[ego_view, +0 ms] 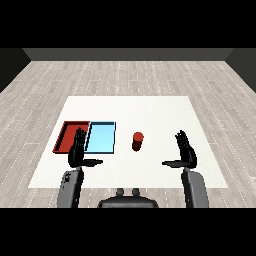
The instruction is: Pick the red can and put it in the red box
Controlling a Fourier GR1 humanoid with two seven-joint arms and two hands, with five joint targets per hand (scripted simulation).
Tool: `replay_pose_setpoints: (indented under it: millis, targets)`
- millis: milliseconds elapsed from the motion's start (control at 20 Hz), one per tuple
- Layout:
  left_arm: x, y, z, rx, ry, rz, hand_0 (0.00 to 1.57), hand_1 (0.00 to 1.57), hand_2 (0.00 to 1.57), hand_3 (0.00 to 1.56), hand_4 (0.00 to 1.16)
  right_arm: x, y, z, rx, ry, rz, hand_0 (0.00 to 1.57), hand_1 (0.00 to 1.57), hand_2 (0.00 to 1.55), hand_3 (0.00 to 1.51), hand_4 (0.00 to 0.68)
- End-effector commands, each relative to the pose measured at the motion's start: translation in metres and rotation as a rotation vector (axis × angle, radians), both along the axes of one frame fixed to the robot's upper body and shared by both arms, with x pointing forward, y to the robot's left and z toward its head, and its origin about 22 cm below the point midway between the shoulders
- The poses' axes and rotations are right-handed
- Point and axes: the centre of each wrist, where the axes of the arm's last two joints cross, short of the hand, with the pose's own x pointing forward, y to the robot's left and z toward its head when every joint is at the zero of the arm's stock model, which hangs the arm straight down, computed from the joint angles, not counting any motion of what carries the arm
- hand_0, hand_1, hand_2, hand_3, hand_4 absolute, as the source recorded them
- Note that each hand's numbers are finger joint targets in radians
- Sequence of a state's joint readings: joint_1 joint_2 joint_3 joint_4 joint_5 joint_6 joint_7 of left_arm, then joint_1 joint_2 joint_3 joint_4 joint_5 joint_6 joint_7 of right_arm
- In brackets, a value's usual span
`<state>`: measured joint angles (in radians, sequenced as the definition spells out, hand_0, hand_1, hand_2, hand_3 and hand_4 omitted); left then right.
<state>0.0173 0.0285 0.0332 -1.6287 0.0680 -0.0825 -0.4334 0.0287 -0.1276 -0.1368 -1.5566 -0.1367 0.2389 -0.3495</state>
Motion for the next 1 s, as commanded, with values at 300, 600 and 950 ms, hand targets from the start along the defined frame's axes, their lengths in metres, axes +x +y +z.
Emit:
replay_pose_setpoints:
  millis: [300, 600, 950]
  targets:
    - [-0.008, -0.006, -0.001, -0.014, -0.014, 0.006, 0.00, 0.00, 0.00, 0.00, 0.00, 0.015, 0.023, 0.005, -0.004, 0.043, 0.020, 0.00, 0.00, 0.00, 0.00, 0.000]
    - [-0.001, -0.009, -0.002, -0.033, -0.023, 0.013, 0.00, 0.00, 0.00, 0.00, 0.00, 0.036, 0.048, 0.001, 0.044, 0.073, 0.052, 0.00, 0.00, 0.00, 0.00, 0.000]
    - [0.003, 0.017, 0.001, -0.020, -0.023, 0.014, 0.00, 0.00, 0.00, 0.00, 0.00, 0.068, 0.069, -0.032, 0.122, 0.119, 0.060, 0.00, 0.00, 0.00, 0.00, 0.000]
